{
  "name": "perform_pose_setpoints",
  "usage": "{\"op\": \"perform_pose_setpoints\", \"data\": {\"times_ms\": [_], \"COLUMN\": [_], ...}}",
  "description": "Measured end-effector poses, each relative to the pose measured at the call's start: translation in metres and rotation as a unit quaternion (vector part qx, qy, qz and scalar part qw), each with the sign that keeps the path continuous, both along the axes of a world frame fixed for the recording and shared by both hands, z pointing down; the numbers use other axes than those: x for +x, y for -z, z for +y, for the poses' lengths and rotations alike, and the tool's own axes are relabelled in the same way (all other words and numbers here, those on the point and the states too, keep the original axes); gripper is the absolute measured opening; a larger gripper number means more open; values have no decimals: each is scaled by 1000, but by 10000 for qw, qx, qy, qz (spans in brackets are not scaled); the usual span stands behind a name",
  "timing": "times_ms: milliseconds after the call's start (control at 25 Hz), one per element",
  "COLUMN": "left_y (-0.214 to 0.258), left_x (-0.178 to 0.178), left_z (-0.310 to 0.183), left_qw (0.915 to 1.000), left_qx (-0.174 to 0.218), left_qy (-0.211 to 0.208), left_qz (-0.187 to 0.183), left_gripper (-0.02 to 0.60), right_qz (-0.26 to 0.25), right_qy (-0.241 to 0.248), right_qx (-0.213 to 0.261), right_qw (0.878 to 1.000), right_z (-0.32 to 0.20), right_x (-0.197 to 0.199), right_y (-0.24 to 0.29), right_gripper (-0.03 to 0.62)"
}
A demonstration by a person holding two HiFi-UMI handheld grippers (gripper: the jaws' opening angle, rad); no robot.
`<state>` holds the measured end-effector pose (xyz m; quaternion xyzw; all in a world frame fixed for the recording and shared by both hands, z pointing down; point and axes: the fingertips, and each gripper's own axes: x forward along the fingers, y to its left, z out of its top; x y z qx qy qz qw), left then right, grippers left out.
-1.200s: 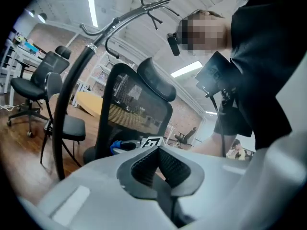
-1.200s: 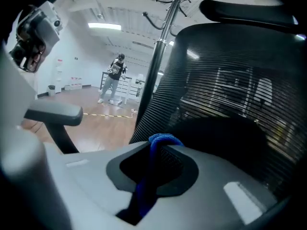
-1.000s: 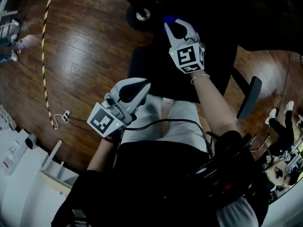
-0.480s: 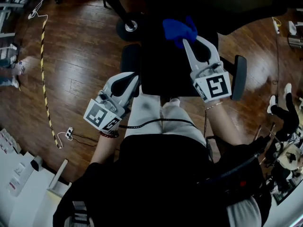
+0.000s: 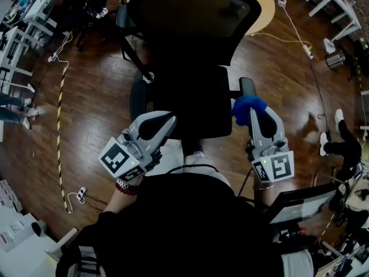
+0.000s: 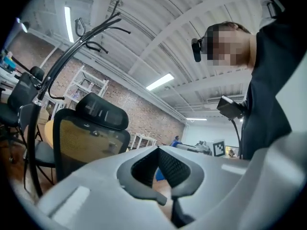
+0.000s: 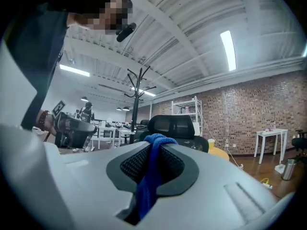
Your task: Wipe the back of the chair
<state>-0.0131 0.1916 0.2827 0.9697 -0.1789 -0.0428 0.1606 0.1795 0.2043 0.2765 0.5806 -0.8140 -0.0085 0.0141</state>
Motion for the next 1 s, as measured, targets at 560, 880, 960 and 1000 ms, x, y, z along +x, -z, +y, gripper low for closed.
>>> {"op": "perform_pose_setpoints", "data": {"times_ms": [560,880,960,1000], "left_y": [54,32,34,35], "left_x": [-2,-37,-44,-48], "left_z": [24,26,28,29], "left_qw": [9968,9976,9977,9978], "left_qx": [738,467,505,521], "left_qy": [-210,-145,-163,-166], "left_qz": [-245,-496,-425,-380], "left_gripper": [5,5,5,5], "right_qz": [2,56,54,46], "right_qy": [229,459,525,552], "right_qx": [485,706,635,581], "right_qw": [9986,9964,9966,9968], "right_z": [31,27,22,20], "right_x": [-73,-110,-121,-127], "right_y": [77,80,75,71], "right_gripper": [34,34,34,34]}}
